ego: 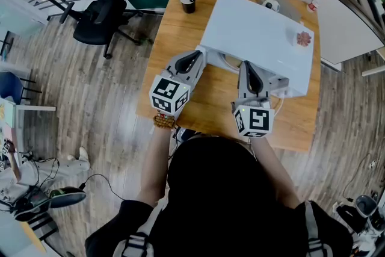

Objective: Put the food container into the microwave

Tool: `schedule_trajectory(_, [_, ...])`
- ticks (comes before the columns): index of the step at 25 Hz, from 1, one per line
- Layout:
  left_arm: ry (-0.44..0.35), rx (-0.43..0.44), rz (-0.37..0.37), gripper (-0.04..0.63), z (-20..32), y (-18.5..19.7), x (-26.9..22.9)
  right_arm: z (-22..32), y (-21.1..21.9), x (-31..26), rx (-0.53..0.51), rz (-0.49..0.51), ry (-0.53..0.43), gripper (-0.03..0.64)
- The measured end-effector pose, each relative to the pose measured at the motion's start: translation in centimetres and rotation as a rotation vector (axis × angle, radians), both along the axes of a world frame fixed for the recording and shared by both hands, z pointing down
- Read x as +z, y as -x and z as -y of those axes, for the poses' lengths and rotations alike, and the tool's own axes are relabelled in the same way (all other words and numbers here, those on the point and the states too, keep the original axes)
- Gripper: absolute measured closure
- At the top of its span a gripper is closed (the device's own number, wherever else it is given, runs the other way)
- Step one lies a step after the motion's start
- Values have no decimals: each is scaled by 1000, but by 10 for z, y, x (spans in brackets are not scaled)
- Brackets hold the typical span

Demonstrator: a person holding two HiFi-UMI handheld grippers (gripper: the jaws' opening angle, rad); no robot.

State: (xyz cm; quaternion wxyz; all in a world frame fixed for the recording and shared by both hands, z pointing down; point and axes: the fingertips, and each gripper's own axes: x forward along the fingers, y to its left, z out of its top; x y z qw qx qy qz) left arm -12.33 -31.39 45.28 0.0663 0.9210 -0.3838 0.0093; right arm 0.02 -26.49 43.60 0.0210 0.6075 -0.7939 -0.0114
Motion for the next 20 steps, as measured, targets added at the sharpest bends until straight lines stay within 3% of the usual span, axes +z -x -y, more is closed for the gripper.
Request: schedule_trajectory(20, [-3, 2, -1, 560, -1, 0, 1, -2, 5, 18, -25, -27, 35, 611])
